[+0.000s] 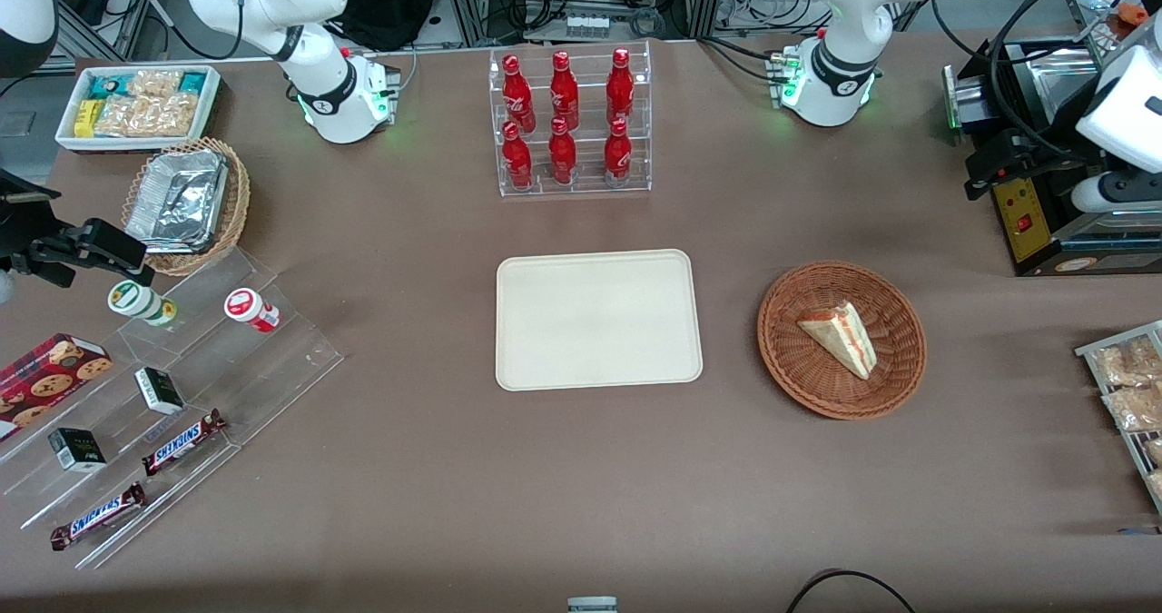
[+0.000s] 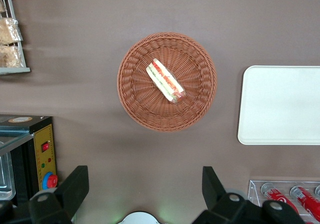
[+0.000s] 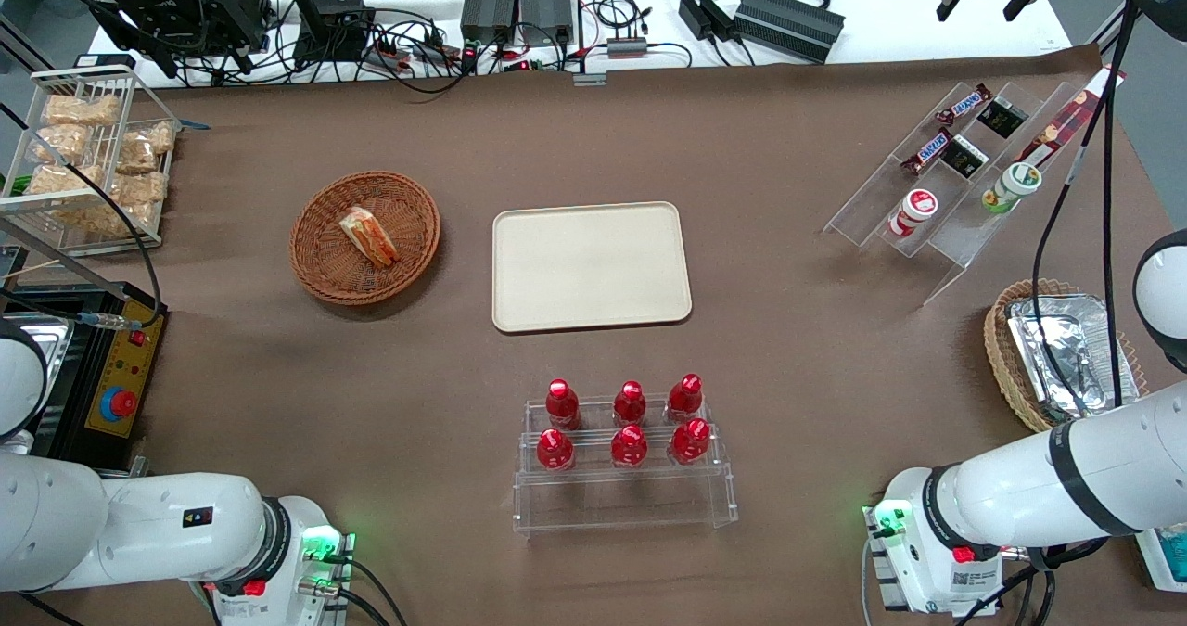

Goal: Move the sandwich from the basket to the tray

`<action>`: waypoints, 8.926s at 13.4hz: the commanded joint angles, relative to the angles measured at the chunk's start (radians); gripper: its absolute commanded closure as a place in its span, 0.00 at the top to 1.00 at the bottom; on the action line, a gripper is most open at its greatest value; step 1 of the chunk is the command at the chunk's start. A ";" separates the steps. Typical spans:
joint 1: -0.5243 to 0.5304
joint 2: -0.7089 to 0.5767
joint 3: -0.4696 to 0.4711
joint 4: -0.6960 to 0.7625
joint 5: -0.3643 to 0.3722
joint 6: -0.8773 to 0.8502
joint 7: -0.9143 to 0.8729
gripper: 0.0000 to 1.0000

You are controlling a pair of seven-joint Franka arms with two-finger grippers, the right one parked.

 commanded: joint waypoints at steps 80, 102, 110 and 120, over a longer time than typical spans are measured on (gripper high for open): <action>-0.651 0.726 -0.145 -0.013 0.141 0.727 -0.699 0.08; -0.481 0.339 -0.139 -0.017 0.090 0.364 -0.707 1.00; -0.207 0.058 -0.134 -0.027 0.069 0.078 -0.547 1.00; 0.041 -0.088 -0.127 -0.081 0.055 -0.103 -0.046 1.00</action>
